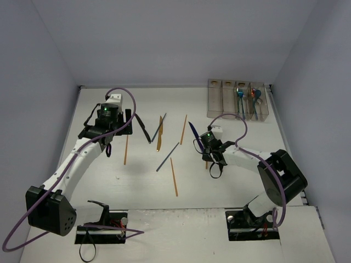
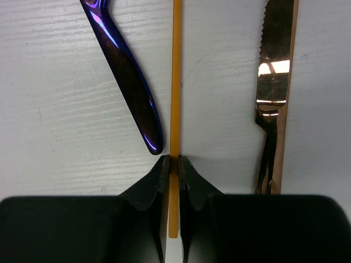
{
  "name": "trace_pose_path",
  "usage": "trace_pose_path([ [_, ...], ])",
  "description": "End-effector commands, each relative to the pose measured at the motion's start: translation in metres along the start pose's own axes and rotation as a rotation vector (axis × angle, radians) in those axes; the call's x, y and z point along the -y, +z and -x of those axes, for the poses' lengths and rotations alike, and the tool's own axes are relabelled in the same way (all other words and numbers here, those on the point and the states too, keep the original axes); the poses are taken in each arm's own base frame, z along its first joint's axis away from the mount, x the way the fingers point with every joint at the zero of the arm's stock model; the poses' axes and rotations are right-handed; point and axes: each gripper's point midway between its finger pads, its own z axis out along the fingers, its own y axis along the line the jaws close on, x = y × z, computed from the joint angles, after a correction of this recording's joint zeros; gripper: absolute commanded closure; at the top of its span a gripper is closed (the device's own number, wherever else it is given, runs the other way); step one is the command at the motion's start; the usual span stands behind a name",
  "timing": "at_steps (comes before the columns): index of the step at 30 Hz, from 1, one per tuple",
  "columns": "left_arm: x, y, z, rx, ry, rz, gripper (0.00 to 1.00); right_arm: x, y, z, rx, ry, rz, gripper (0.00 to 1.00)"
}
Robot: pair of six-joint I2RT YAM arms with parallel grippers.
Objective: Sort the eating utensils into containers
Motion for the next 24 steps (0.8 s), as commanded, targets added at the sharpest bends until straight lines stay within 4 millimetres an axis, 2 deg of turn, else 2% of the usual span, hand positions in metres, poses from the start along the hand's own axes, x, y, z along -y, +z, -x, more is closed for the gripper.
trace_pose_path([
  [1, 0.002, -0.009, 0.030, 0.087, -0.023, -0.005, 0.27, 0.013, -0.002, -0.004, -0.023, -0.016, -0.052, 1.00],
  [3, 0.002, -0.009, 0.030, 0.087, -0.022, -0.005, 0.27, 0.012, -0.004, 0.000, -0.013, -0.022, -0.049, 1.00],
  [8, 0.002, -0.009, 0.030, 0.087, -0.022, -0.005, 0.27, 0.008, -0.018, 0.030, 0.064, -0.040, -0.053, 1.00],
  [11, 0.002, -0.009, 0.031, 0.091, -0.024, -0.006, 0.27, -0.001, -0.032, 0.071, 0.150, -0.050, -0.047, 1.00],
  [15, 0.002, -0.010, 0.032, 0.094, -0.023, -0.007, 0.27, 0.000, -0.044, 0.132, 0.259, -0.067, -0.086, 1.00],
  [19, 0.002, -0.010, 0.031, 0.095, -0.022, -0.006, 0.27, 0.021, -0.049, 0.205, 0.346, -0.029, -0.120, 1.00],
  [21, 0.002, -0.011, 0.031, 0.096, -0.022, -0.009, 0.27, 0.032, -0.043, 0.224, 0.354, -0.054, -0.147, 1.00],
  [23, 0.003, -0.011, 0.031, 0.095, -0.020, -0.012, 0.27, 0.042, -0.037, 0.259, 0.384, -0.082, -0.158, 1.00],
  [24, 0.002, -0.011, 0.031, 0.096, -0.019, -0.009, 0.27, 0.044, -0.033, 0.268, 0.387, -0.088, -0.148, 1.00],
])
